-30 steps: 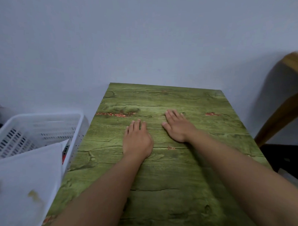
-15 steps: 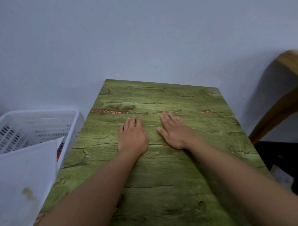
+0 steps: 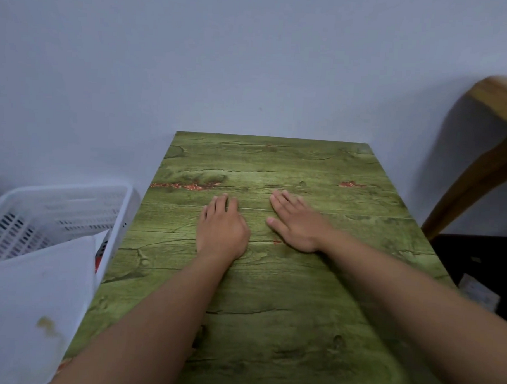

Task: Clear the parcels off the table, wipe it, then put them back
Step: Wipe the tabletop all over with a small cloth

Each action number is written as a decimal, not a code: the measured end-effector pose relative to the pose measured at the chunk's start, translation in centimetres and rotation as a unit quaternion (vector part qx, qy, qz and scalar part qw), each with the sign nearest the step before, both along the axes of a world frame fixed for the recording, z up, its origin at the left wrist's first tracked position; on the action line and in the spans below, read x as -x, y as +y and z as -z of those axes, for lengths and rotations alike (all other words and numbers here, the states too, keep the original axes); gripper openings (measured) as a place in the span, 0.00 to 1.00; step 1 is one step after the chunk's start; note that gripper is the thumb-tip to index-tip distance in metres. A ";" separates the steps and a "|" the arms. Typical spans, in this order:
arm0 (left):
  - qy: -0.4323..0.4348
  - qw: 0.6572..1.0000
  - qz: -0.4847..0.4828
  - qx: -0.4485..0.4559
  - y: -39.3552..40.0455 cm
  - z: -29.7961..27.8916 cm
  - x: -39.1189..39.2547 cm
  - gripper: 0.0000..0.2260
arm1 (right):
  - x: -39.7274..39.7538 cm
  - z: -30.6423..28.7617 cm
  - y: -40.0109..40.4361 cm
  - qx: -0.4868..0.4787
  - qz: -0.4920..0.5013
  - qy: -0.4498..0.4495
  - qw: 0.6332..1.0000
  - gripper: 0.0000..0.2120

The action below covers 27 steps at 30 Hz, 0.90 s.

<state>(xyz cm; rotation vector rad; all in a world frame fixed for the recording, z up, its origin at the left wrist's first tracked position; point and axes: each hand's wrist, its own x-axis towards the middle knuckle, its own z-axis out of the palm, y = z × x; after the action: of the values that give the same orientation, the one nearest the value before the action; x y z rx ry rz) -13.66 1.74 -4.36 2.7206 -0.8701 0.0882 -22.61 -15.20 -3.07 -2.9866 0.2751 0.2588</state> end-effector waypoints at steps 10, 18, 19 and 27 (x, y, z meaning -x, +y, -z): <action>0.004 1.000 -0.001 0.011 0.1 -0.2 0.1 0.22 | 0.1 0.3 0.5 0.015 0.072 0.002 0.997 0.39; 0.014 1.000 -0.002 0.001 0.0 -0.5 0.2 0.25 | 0.5 -0.3 -4.5 0.010 0.186 0.004 0.982 0.38; 0.013 1.000 -0.004 -0.001 0.0 -0.5 0.1 0.25 | 0.2 -0.2 -3.6 0.011 0.178 0.001 0.984 0.38; 0.015 1.000 -0.001 -0.001 0.0 -0.4 0.3 0.25 | 1.1 -0.1 -2.9 -0.004 0.098 -0.013 0.995 0.36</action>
<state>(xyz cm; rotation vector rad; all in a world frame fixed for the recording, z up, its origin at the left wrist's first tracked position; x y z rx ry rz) -13.99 1.77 -3.97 2.7180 -0.8598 0.0467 -23.74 -18.07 -2.99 -2.9239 0.5594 0.1977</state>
